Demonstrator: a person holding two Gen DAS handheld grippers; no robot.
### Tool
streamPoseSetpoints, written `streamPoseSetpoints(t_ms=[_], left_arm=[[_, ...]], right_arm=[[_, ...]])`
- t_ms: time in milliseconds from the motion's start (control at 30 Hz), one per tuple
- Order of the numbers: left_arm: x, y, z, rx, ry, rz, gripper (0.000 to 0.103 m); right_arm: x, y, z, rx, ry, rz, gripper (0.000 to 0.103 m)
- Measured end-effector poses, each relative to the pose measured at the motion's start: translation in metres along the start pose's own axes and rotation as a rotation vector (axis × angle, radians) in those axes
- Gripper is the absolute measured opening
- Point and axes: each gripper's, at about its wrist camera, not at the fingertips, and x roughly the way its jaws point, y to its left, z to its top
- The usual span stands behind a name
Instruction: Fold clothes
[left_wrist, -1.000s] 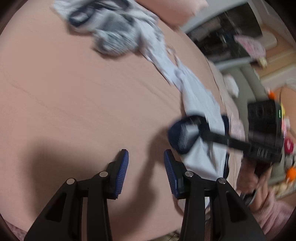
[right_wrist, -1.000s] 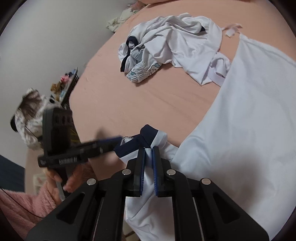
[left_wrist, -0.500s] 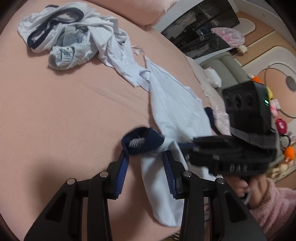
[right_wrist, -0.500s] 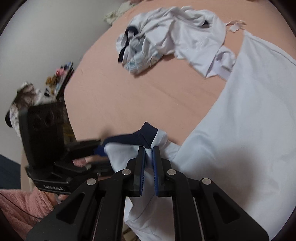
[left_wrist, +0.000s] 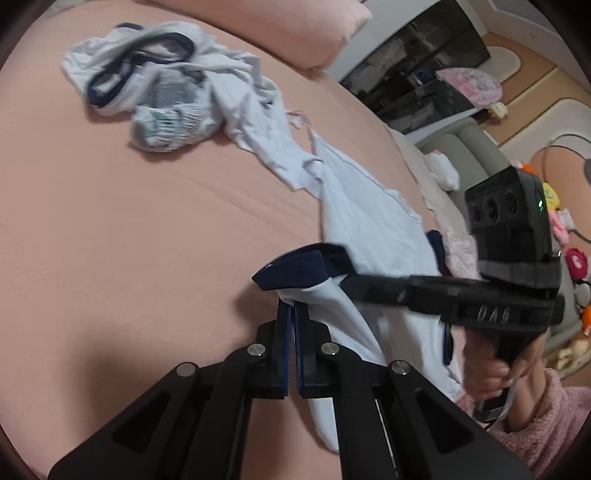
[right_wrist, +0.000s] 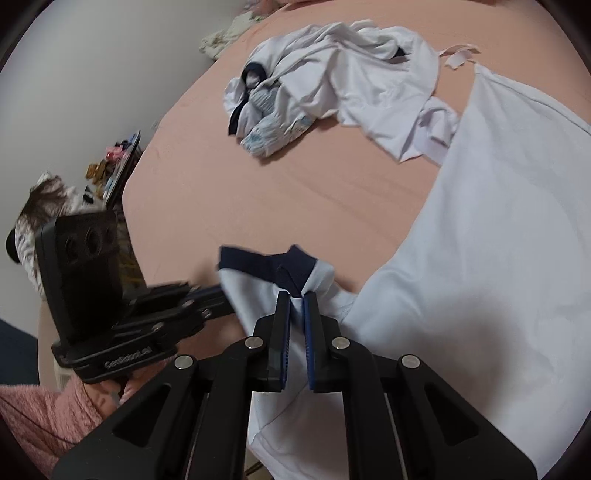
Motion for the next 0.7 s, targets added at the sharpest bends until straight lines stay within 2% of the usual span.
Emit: streamPoseSetpoints(t_ms=[100, 200, 267, 300, 333, 367, 400, 433, 467, 533, 667, 700], left_arm=[[-0.008, 0.005, -0.006, -0.032, -0.017, 0.04, 0.002], [-0.016, 0.013, -0.008, -0.066, -0.033, 0.09, 0.001], [-0.013, 0.024, -0.006, -0.121, -0.013, 0.075, 0.001], [-0.011, 0.03, -0.005, -0.153, 0.0, 0.06, 0.002], [-0.009, 0.037, -0.005, -0.185, 0.012, 0.045, 0.003], [-0.007, 0.04, -0.003, -0.2, 0.021, 0.029, 0.009], [-0.004, 0.039, -0.001, -0.199, 0.024, 0.012, 0.028], [-0.001, 0.039, 0.002, -0.198, 0.028, -0.005, 0.042], [0.001, 0.039, 0.004, -0.197, 0.031, -0.023, 0.057], [0.009, 0.036, 0.009, -0.174, 0.041, -0.033, 0.058], [0.034, 0.009, 0.019, -0.006, 0.073, 0.087, 0.053], [0.039, 0.002, 0.018, 0.037, 0.073, 0.124, 0.035]], right_arm=[[-0.005, -0.003, 0.006, 0.006, -0.016, -0.005, 0.006], [-0.002, -0.005, 0.016, 0.008, -0.043, -0.064, 0.006], [0.012, -0.004, 0.028, -0.008, -0.06, -0.138, 0.006], [0.021, -0.004, 0.033, -0.026, -0.061, -0.217, 0.006], [0.029, -0.005, 0.035, -0.033, -0.044, -0.252, 0.006], [0.035, -0.006, 0.037, -0.027, -0.017, -0.234, 0.008], [0.035, -0.005, 0.037, -0.013, -0.011, -0.199, 0.008], [0.034, -0.004, 0.036, 0.002, -0.009, -0.162, 0.008], [0.027, 0.0, 0.033, -0.005, -0.034, -0.161, 0.008], [0.011, 0.007, 0.027, -0.025, -0.085, -0.189, 0.008], [-0.015, 0.007, 0.01, -0.052, -0.112, -0.281, 0.009], [-0.012, 0.007, 0.005, -0.069, -0.061, -0.312, 0.009]])
